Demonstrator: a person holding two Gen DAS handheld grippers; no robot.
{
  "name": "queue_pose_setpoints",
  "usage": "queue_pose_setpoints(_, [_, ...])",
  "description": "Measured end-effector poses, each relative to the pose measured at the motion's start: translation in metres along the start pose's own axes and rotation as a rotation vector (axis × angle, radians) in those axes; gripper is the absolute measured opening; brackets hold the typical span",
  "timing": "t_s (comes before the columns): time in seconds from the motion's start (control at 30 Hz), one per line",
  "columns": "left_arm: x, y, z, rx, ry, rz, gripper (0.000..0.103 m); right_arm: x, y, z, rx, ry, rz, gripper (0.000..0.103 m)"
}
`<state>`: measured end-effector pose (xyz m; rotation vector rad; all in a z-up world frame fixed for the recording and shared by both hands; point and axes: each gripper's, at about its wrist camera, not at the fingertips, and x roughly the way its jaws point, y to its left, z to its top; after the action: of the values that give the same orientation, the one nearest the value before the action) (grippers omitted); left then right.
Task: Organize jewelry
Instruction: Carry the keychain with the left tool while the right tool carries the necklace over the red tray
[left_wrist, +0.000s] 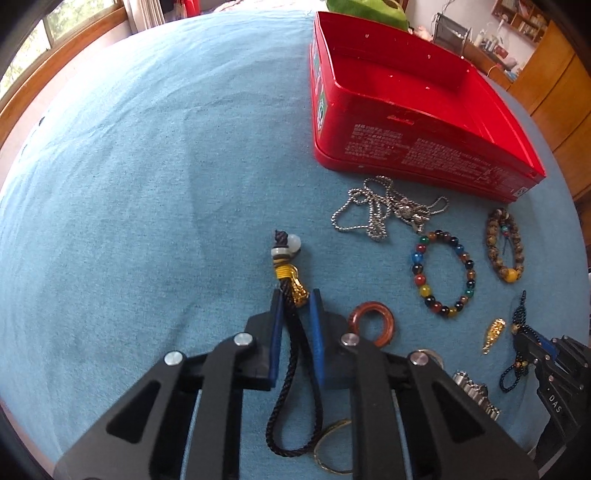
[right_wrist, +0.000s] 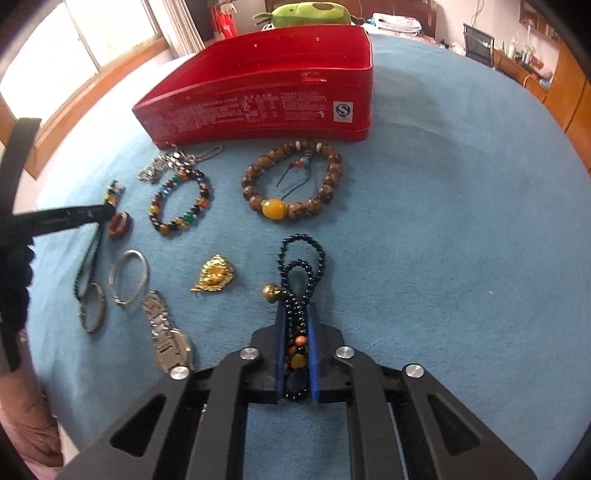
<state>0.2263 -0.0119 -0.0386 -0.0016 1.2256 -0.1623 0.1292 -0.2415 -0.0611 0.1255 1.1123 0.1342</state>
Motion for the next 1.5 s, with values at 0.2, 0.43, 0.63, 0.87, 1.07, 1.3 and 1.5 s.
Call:
queue_pose_setpoints(0.2, [-0.028,0.003,-0.015,0.004,-0.061,-0.040,0.002,-0.018,-0.006,0.000,0.007,-0.035,0.059,0.008])
queue_pose_setpoints(0.43, [-0.060,0.005,-0.021,0.021,-0.119,-0.066,0.002,-0.048,-0.007,-0.001,0.005,-0.088,0.084,0.008])
queue_pose_setpoints(0.63, [-0.085,0.000,-0.021,0.028,-0.177,-0.095,0.002,-0.072,-0.010,0.008,0.007,-0.139,0.108,0.008])
queue_pose_setpoints(0.87, [-0.116,-0.011,0.003,0.052,-0.249,-0.110,0.002,-0.096,-0.006,0.041,-0.001,-0.216,0.116,0.008])
queue_pose_setpoints(1.07, [-0.120,-0.032,0.048,0.057,-0.282,-0.139,0.002,-0.094,-0.006,0.096,0.025,-0.260,0.134,0.008])
queue_pose_setpoints(1.3, [-0.101,-0.056,0.110,0.028,-0.360,-0.207,0.002,-0.061,-0.013,0.169,0.070,-0.300,0.130,0.008])
queue_pose_setpoints(1.5, [-0.051,-0.067,0.159,0.022,-0.351,-0.226,0.002,-0.025,-0.016,0.214,0.068,-0.305,0.112,0.008])
